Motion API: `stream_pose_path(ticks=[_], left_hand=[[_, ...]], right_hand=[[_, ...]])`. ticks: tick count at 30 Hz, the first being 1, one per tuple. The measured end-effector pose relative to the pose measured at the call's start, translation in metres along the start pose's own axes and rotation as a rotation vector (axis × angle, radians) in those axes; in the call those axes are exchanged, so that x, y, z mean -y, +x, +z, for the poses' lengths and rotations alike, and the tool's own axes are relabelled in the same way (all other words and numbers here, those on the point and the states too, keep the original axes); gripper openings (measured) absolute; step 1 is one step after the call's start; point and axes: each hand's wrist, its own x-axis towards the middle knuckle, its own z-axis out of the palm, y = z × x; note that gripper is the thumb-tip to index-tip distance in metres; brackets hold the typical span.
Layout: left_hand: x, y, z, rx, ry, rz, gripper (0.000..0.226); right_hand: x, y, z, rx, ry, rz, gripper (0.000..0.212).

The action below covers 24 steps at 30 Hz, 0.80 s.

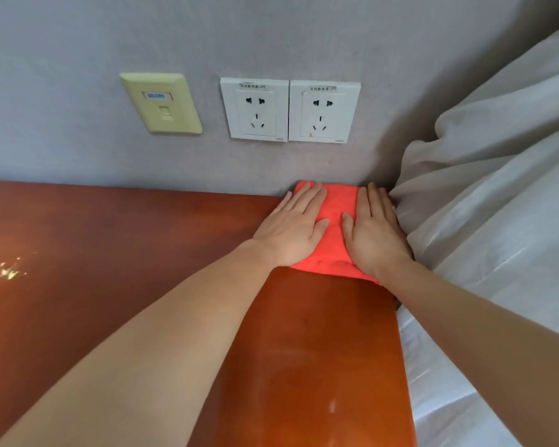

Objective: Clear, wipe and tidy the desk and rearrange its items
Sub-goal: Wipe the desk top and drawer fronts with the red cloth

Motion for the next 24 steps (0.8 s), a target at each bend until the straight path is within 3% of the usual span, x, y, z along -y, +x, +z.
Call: stream_pose_path(ticks=[4,7,10,15,21,24], left_hand=[[0.02,-0.083,-0.013,0.014,-0.185,-0.071,0.067],[0.073,-0.161,-0.02,-0.038,-0.123,-0.277,0.072],[0.116,-0.216,-0.022,-0.008,-0.023,-0.398,0.073],[0.14,-0.245,-0.01,-0.011,0.081,-0.35,0.072],[0.142,-0.246,-0.003,-0.079,0.152,-0.308,0.068],[0.144,-0.246,-0.003,-0.092,0.168,-0.296,0.069]], right_hand=[[0.009,-0.005,-0.012,-0.032,-0.074,-0.051,0.062],[0.036,-0.013,-0.018,0.058,0.054,-0.024,0.074],[0.07,-0.017,0.0,0.103,-0.063,0.045,0.092],[0.11,-0.024,0.013,0.043,-0.075,0.006,0.088],[0.126,-0.036,0.01,0.037,-0.218,-0.483,0.088],[0.11,-0.01,0.007,-0.004,-0.259,-0.314,0.084]])
